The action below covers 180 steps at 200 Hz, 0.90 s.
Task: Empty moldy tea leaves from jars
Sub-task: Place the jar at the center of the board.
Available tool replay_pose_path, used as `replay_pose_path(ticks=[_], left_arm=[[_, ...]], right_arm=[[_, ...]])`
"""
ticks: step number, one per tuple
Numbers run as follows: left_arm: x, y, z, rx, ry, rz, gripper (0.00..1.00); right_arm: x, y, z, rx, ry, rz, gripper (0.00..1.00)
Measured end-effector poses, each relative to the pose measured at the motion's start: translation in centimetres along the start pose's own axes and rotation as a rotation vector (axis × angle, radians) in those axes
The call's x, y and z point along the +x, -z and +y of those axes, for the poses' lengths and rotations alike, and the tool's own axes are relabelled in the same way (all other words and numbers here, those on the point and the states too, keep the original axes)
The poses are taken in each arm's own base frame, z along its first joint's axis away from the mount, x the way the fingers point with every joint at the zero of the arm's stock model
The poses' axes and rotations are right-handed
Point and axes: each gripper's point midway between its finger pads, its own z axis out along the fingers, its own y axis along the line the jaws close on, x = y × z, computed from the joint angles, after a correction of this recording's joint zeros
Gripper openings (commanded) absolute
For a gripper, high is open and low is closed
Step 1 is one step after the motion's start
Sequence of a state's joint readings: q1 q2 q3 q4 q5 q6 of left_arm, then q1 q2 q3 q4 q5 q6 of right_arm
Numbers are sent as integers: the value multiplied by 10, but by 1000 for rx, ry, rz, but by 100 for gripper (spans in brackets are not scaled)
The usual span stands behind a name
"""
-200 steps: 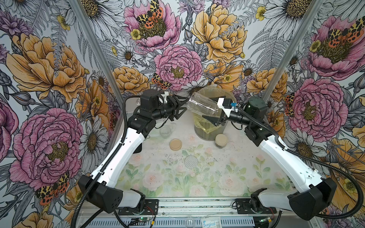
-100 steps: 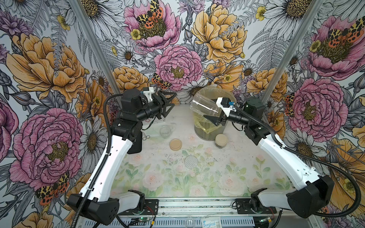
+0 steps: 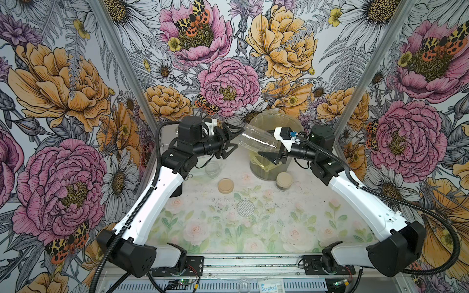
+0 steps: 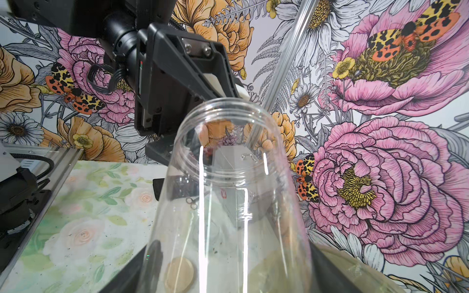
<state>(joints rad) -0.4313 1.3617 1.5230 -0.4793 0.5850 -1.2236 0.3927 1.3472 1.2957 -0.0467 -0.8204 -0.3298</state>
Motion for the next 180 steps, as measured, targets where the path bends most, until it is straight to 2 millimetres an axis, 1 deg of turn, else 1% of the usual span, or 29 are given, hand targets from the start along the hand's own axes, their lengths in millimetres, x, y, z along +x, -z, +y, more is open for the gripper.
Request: replay_pose_path(ticks=[16,29,50,85,90,107,126,149,163,174,180], left_arm=[[5,-5,0,1,0,19,77],[6,-5,0,1,3,21,69],[6,-5,-2,8,8,20,59],[8,-6,-6,24,13,28,44],[8,-6,-7,27,11,28,40],[8,-6,-8,32,6,29,22],[5,-6,-6,25,13,24,8],[5,-6,-1,7,-15,31,0],[5,-7,1,-12,-35,36,0],[5,-7,2,-29,-56,41,0],[5,-7,3,-39,-69,43,0]], right_arm=[[-4,-1,1,-12,2,-13,0],[-8,-1,0,-9,10,-25,0],[-14,0,-1,-7,17,-41,0],[-16,0,-1,-10,20,-49,0],[-16,-1,0,-14,23,-50,0],[-17,-1,1,-18,39,-55,0],[-21,0,2,-25,96,-69,0],[-19,-1,4,-30,148,-63,0],[-17,-1,4,-30,160,-56,0],[-16,-1,4,-29,167,-51,15],[-15,-1,5,-29,170,-50,26]])
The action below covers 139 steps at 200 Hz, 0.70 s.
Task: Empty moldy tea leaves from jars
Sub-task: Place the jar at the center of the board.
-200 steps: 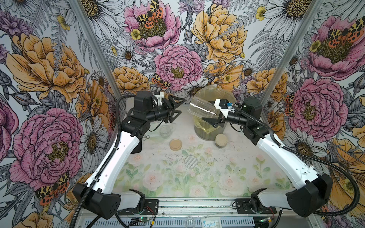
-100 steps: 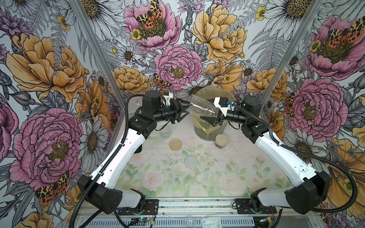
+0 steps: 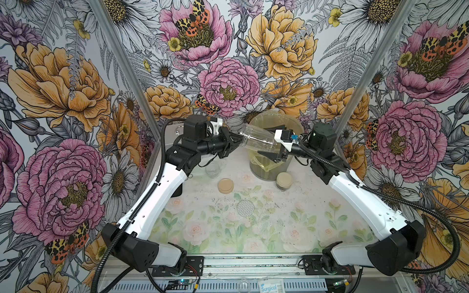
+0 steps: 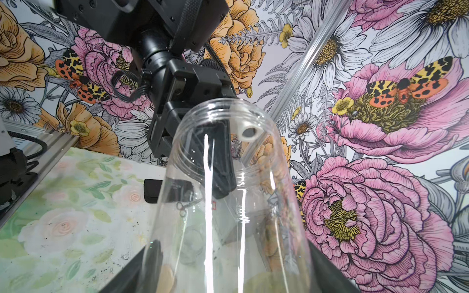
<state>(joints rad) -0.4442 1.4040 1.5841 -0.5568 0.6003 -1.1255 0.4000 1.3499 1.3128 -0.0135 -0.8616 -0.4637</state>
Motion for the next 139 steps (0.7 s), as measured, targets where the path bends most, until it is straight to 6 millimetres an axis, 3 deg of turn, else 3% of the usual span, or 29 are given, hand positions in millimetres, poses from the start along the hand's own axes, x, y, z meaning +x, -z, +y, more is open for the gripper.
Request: replay_pose_path(ticks=[10,35,42,45,104,139], left_arm=[[0,1,2,-20,-17,1,0],[0,8,4,-88,-74,-16,0],[1,11,4,-112,-93,-19,0],[1,13,3,-122,-105,-20,0],[-24,57,1,-324,-268,-219,0],[-35,84,37,-553,-290,-301,0]], right_arm=[[1,0,1,-2,0,2,43],[-1,-2,4,-1,8,2,73],[0,-1,5,9,9,7,95],[-1,0,5,15,9,8,99],[-3,27,2,178,-20,80,100],[0,40,-15,309,-213,138,100]])
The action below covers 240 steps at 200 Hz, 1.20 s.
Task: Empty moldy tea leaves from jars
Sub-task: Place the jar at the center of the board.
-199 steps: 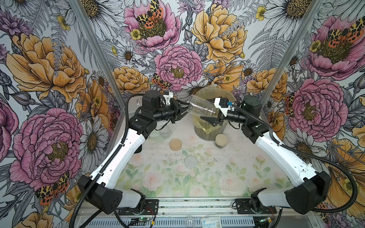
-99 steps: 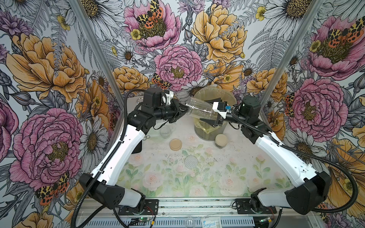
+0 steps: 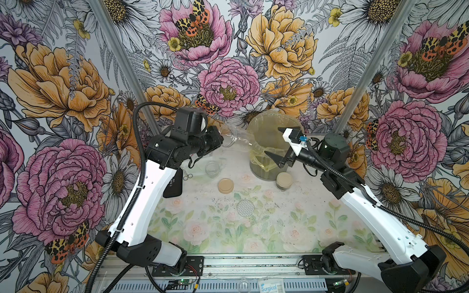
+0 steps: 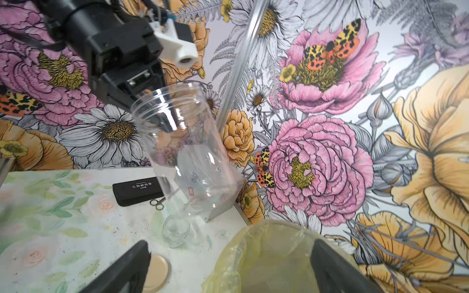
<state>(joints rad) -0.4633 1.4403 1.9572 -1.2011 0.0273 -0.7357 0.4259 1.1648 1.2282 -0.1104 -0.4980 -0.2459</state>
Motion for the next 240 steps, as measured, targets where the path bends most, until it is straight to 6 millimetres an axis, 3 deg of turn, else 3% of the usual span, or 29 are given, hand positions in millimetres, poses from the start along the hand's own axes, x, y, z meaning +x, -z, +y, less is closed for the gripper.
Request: replay_pose_path(ticks=[24,62,107,151,224,240], left_arm=[[4,-2,53,-218,-6,-24,0],[38,-6,155,-562,6,45,0],[83,-24,222,-767,-38,186,0],[110,-54,258,-825,-47,267,0],[126,-94,280,-793,-78,233,0],[124,-96,278,-766,-78,203,5]], right_arm=[[1,-1,-20,93,-217,78,100],[7,6,-30,175,-442,165,99],[11,9,-30,186,-526,209,99],[11,9,-29,182,-543,217,99],[10,11,-28,182,-544,220,99],[10,11,-28,182,-544,220,99]])
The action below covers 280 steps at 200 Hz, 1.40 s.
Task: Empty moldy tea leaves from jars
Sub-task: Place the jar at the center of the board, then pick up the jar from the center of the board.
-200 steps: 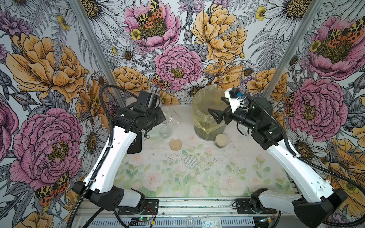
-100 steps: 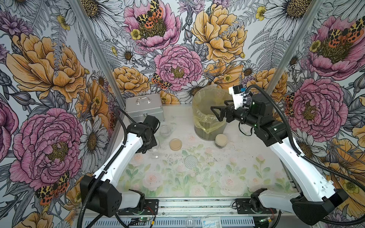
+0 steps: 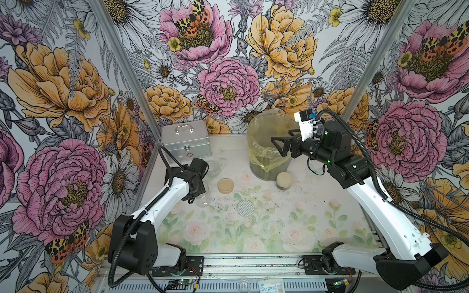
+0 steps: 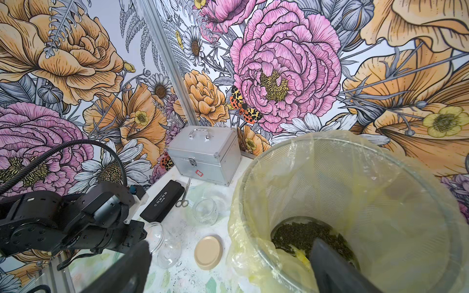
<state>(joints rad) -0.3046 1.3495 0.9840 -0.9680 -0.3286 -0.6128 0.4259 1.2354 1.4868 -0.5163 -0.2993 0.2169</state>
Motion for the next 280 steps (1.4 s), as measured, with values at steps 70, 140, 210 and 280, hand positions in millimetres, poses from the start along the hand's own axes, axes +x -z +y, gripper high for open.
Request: replay_pose_path(ticks=[70,140,210,280], left_arm=[[-7,5,-7,44,-5,-51,65],[-46,78,-16,185,43,-219,76],[-68,255,-73,605,-174,-542,99],[15,283,-171,904,-752,-485,99]], right_arm=[[-1,0,-5,31,-2,-4,99],[-2,-1,-22,126,-63,-17,100],[89,26,-81,425,-250,54,96],[218,52,-106,552,-305,140,99]])
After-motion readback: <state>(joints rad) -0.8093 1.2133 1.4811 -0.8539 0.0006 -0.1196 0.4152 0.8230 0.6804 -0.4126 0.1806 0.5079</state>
